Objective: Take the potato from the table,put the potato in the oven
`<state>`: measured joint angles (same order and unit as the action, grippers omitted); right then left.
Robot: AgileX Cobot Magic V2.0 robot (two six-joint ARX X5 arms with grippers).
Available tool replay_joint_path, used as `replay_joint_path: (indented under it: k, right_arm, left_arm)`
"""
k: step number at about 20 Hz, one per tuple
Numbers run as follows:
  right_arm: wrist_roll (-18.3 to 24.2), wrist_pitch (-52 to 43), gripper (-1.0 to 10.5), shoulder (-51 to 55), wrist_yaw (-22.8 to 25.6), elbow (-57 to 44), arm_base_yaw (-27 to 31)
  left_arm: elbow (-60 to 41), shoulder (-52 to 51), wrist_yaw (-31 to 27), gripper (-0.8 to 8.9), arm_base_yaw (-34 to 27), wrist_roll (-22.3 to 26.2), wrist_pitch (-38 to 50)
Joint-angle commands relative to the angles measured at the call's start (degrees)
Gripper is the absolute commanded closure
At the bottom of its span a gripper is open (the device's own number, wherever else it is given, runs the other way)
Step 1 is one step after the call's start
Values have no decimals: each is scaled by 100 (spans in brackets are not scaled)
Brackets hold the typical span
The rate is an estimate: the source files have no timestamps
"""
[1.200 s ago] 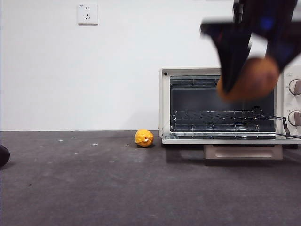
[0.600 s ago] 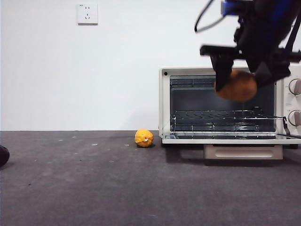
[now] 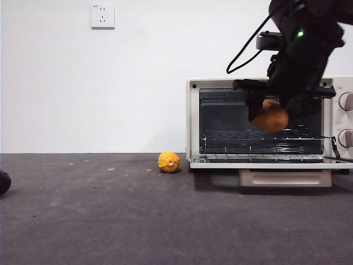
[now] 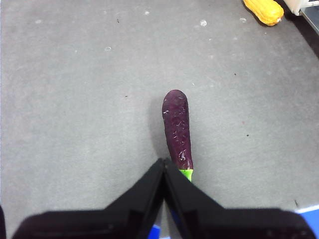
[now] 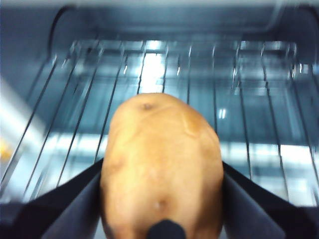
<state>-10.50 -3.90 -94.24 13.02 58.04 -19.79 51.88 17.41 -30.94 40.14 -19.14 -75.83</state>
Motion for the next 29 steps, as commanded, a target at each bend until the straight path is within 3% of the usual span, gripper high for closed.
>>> replay_joint_path:
  k: [1, 8, 15, 21, 29]
  right_arm:
    - [68, 61, 954, -396, -22, 415, 63]
    - [-11, 389, 940, -1078, 4, 1023, 72]
    - [-39, 435, 373, -1078, 334, 1023, 72]
    - [-57, 422, 369, -1034, 348, 1027, 63]
    - [-280, 1143, 370, -328, 490, 1029, -216]
  left_arm:
    - [-13, -9, -61, 819, 7, -131, 20]
    - [-13, 0, -59, 819, 7, -201, 20]
    - [-13, 35, -61, 818, 7, -234, 20]
    - [-13, 70, -52, 818, 7, -236, 20]
    - [-13, 76, -20, 819, 7, -236, 20]
